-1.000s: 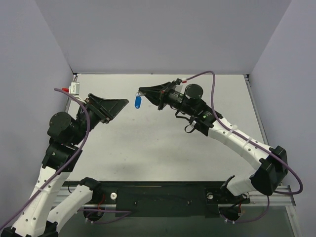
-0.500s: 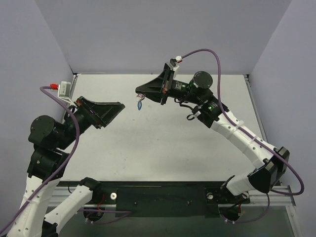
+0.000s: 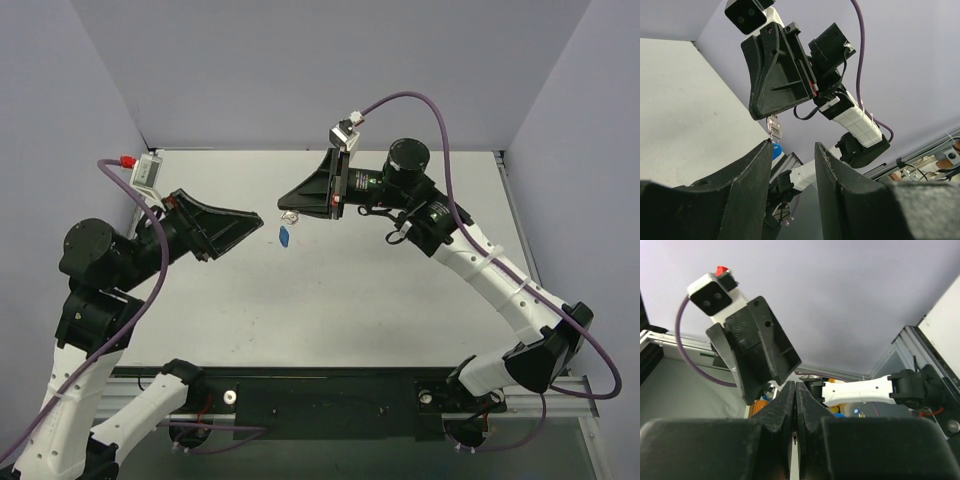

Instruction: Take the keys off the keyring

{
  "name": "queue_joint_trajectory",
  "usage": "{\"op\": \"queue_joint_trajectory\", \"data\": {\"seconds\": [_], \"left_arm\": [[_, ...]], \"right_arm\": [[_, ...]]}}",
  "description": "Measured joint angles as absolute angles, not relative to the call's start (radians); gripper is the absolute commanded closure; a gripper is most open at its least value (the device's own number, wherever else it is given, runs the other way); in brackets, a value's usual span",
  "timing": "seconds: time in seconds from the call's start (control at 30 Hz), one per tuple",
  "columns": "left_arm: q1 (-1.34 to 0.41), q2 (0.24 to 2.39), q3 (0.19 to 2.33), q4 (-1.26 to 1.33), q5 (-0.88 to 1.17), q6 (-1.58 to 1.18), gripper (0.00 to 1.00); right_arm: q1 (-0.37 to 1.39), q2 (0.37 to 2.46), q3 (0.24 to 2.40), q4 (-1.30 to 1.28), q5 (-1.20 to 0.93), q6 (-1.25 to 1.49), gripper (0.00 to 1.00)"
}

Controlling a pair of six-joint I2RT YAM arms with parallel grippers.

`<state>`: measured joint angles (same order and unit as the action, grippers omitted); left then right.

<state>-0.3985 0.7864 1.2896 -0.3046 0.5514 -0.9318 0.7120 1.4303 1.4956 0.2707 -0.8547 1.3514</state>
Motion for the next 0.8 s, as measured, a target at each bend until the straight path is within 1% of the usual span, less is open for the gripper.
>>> {"op": "queue_joint_trajectory", "data": {"seconds": [0.23,0.43,0.57,0.8], "left_arm": [[-0.398,0.770,1.269,-0.284,0.537,-0.956,0.53],[-0.398,0.706,1.142,-0.183,0.434,-1.039,0.53],[-0.398,0.724,1.091,-0.099,0.390,-1.092,0.54],[-0.398,0.783,1.088,0.004,0.375,-1.137,0.55]], "right_arm": [[0.712,1.394,1.498,0.151,-0.799,1.241,1.00],[0.712,1.353,1.498,0.130,-0.696,1.221,1.00],[0.712,1.341,1.498,0.130,-0.623,1.223,1.00],[0.715,1.337,1.498,0.130,-0.541,1.229,1.00]]}}
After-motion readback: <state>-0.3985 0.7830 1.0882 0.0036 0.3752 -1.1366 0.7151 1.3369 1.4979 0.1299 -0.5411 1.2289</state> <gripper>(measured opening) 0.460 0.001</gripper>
